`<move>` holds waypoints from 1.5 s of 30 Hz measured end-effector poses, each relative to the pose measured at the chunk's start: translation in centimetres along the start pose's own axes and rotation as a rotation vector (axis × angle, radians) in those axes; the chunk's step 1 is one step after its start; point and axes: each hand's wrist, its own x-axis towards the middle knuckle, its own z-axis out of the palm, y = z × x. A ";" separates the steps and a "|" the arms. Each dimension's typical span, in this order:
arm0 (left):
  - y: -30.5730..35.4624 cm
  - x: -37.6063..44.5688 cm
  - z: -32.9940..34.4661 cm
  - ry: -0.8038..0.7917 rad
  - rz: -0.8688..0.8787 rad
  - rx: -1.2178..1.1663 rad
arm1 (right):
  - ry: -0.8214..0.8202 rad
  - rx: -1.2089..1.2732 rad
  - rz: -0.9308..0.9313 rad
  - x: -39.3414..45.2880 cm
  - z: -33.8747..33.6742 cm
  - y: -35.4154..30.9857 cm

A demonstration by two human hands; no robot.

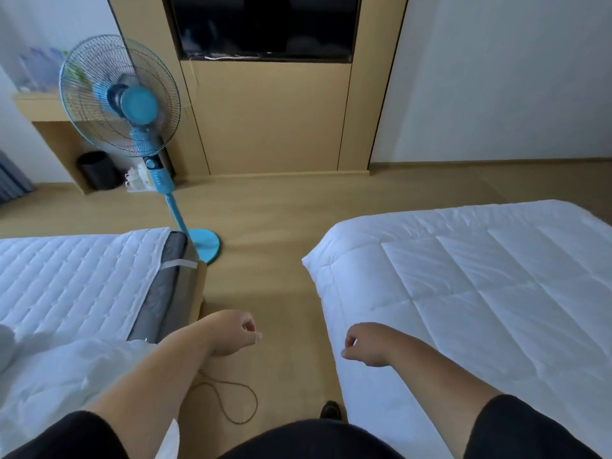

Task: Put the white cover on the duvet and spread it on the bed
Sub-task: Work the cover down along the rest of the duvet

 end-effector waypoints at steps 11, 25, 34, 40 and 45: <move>4.1 14.6 -15.0 0.096 -0.177 -0.215 | -0.019 -0.144 -0.137 17.1 -22.6 -2.0; 0.7 43.0 -36.1 0.044 -0.050 -0.041 | 0.069 -0.004 -0.007 41.4 -41.5 -7.1; 9.5 61.1 -52.0 -0.023 0.206 0.070 | 0.147 0.211 0.164 50.0 -53.7 -4.4; 18.9 72.2 -57.0 -0.142 0.327 0.137 | 0.134 0.233 0.228 57.9 -61.0 1.8; 27.0 82.1 -63.0 -0.134 0.321 0.182 | 0.177 0.268 0.255 65.3 -69.5 8.4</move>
